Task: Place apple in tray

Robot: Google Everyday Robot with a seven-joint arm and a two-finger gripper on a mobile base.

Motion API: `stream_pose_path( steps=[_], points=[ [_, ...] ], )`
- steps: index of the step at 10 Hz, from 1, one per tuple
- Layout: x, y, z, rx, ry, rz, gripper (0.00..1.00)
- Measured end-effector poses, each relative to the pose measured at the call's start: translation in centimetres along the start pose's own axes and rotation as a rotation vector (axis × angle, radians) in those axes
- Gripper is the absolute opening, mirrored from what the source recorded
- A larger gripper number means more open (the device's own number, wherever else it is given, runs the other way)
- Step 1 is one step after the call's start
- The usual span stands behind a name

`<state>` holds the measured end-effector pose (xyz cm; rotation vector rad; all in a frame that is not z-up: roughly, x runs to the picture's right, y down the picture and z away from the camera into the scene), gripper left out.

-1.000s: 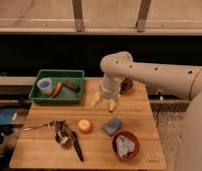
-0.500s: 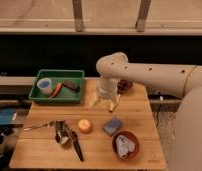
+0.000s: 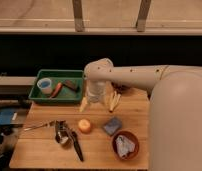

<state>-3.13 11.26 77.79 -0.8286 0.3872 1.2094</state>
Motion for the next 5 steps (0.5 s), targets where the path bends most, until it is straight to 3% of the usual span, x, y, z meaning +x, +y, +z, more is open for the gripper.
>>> stream_pose_path(
  steps=[4,5],
  points=[
    [0.1,2.5,4.0,-0.024,0.097,-0.063,0.8],
    [0.4,3.2,5.1,-0.013,0.137,-0.084,0.8]
  ],
)
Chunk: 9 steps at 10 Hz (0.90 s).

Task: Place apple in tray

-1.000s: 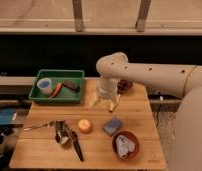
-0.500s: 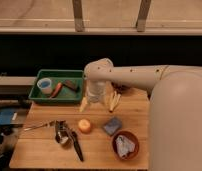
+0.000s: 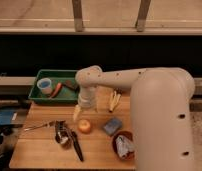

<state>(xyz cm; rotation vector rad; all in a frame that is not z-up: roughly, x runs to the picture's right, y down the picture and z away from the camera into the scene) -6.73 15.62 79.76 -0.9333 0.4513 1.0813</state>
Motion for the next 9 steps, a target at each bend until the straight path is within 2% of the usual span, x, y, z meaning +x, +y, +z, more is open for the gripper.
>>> stream_pose_path(
  steps=[5,9],
  points=[
    [0.0,0.0,0.1,0.005,0.006,-0.003,0.8],
    [-0.6,0.7,2.5,0.011,0.051,-0.018,0.8]
  ],
)
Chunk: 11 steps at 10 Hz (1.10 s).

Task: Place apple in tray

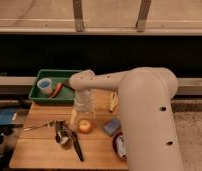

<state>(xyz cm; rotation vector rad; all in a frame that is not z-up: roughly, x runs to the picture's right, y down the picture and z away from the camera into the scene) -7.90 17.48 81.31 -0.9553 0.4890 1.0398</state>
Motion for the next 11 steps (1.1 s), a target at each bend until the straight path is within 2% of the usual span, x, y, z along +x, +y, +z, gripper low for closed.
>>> stream_pose_path(
  steps=[5,9,11],
  points=[
    [0.2,0.1,1.9,-0.034,0.039,-0.019,0.78],
    [0.8,0.0,2.4,-0.039,0.053,-0.022,0.42],
    [1.1,0.0,2.5,-0.043,0.045,-0.021,0.2]
  ],
)
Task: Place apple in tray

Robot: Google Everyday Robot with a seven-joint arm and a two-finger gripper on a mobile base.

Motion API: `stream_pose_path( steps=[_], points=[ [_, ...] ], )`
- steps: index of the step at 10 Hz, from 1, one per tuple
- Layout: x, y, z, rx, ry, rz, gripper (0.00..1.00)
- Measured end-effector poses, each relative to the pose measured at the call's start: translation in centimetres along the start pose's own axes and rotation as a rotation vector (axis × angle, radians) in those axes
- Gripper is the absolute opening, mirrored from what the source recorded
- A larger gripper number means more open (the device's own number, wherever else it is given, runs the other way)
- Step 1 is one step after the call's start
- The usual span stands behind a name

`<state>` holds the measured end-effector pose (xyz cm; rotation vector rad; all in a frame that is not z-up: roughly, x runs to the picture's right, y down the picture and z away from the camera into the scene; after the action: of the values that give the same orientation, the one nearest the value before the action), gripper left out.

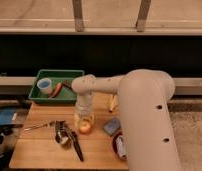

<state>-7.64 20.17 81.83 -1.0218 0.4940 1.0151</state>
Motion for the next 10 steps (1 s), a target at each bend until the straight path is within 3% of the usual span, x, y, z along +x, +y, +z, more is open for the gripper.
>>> stream_pose_path(
  steps=[2,4,5,8,10],
  points=[
    [0.2,0.1,-0.2,-0.002,-0.016,-0.002,0.04],
    [0.2,0.1,-0.8,-0.005,-0.043,-0.002,0.0],
    [0.3,-0.1,-1.8,-0.021,-0.078,-0.005,0.0],
    [0.1,-1.3,-6.2,-0.097,-0.231,-0.008,0.0],
    [-0.2,-1.9,-10.4,-0.127,-0.368,-0.005,0.0]
  ],
)
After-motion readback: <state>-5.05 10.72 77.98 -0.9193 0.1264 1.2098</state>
